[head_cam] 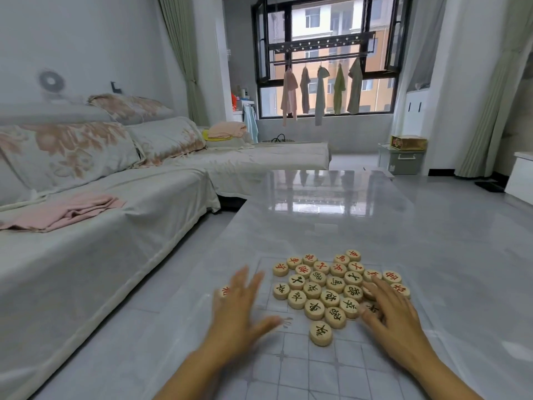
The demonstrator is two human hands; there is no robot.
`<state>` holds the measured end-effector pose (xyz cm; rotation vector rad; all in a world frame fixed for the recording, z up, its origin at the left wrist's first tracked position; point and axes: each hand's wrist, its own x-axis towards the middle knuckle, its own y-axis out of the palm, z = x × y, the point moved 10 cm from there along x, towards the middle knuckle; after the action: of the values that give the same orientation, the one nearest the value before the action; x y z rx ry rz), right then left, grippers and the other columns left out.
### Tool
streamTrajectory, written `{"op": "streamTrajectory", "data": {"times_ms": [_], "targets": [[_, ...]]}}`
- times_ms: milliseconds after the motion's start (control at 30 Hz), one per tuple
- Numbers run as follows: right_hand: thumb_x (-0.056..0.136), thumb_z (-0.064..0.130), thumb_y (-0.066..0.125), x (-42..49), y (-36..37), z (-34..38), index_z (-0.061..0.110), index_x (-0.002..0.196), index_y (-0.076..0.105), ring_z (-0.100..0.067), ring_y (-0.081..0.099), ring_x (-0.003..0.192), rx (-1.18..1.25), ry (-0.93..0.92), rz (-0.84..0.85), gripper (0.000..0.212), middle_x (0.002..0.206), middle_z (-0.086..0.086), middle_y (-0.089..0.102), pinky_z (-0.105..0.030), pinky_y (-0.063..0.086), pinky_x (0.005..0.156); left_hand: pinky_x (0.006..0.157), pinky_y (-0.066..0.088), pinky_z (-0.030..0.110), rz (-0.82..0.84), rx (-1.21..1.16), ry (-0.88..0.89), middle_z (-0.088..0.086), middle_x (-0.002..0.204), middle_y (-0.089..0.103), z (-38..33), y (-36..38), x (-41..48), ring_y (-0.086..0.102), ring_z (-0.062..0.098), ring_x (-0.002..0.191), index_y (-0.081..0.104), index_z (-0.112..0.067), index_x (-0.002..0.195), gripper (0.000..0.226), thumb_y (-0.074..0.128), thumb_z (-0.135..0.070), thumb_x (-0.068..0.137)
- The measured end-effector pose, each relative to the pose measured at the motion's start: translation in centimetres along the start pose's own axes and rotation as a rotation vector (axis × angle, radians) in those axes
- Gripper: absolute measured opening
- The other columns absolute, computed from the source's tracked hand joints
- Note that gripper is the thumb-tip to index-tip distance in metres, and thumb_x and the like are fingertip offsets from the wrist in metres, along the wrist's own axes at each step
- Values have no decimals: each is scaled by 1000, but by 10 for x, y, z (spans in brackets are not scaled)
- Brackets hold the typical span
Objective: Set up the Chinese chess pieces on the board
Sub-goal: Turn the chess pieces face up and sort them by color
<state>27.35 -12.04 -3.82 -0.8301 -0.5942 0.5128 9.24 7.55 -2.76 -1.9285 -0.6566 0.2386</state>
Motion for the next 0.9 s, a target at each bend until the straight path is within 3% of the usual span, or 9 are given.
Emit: {"op": "streamTrajectory", "data": {"times_ms": [100, 200, 333, 467, 600, 667, 767, 833, 900], "targets": [[76, 56, 34, 0, -22, -11, 19, 131, 47, -21, 29, 137, 289, 105, -180, 67, 147, -4, 36, -43, 23, 112, 116, -3, 53, 87, 216, -269, 4, 157, -11, 67, -3, -22, -9, 19, 145, -7, -32, 145, 74, 31, -60, 89], [74, 51, 31, -9, -40, -28, 10, 128, 47, -25, 33, 131, 519, 269, -350, 69, 140, -13, 38, -37, 27, 106, 113, -10, 55, 133, 212, -248, 3, 158, -7, 67, 11, -9, -7, 16, 145, -8, -27, 146, 91, 4, -77, 72], [67, 58, 28, -13, -44, -38, 10, 132, 41, -24, 28, 133, 559, 352, -397, 82, 143, -13, 33, -40, 26, 106, 112, -12, 57, 145, 274, -200, 3, 158, -7, 45, 29, 49, -7, 16, 145, -4, -19, 148, 73, 16, -60, 91], [91, 43, 45, -2, -29, -49, 9, 139, 32, -26, 29, 135, 539, 423, -285, 60, 150, -12, 25, -39, 26, 108, 113, -13, 54, 147, 243, -166, 4, 158, -5, 29, 43, 97, -6, 15, 145, 1, -16, 148, 62, 14, -49, 97], [94, 43, 33, 24, -9, -58, 12, 122, 44, -29, 38, 126, 412, 447, -80, 43, 139, -15, 37, -42, 29, 109, 113, -13, 52, 150, 207, -143, 2, 158, -4, 25, 48, 121, -5, 13, 145, 4, -16, 148, 59, 10, -47, 98], [92, 50, 30, 36, -4, -61, 7, 120, 46, -28, 40, 124, 362, 446, 15, 54, 134, -14, 41, -43, 30, 107, 114, -13, 51, 163, 208, -127, 2, 158, -3, 27, 51, 128, -5, 13, 145, 5, -17, 148, 58, 10, -45, 98], [77, 76, 21, 51, 6, -62, 12, 140, 30, -22, 18, 142, 305, 399, 151, 90, 153, -9, 21, -44, 16, 117, 114, -12, 50, 188, 254, -81, 1, 158, -3, 24, 55, 140, -4, 12, 145, 4, -17, 148, 56, 11, -43, 99], [84, 70, 18, 54, 15, -57, 15, 146, 18, -17, 0, 145, 270, 366, 245, 83, 158, -5, 6, -39, 4, 119, 115, -13, 49, 208, 252, -52, 0, 158, -4, 22, 58, 149, -5, 12, 145, 4, -18, 148, 56, 12, -43, 99], [90, 59, 20, 54, 15, -55, 18, 147, 13, -14, -3, 145, 342, 377, 275, 71, 158, -2, 1, -36, 1, 117, 115, -12, 48, 220, 232, -36, 0, 158, -4, 20, 61, 154, -5, 11, 145, 4, -18, 148, 56, 13, -44, 98]]}}
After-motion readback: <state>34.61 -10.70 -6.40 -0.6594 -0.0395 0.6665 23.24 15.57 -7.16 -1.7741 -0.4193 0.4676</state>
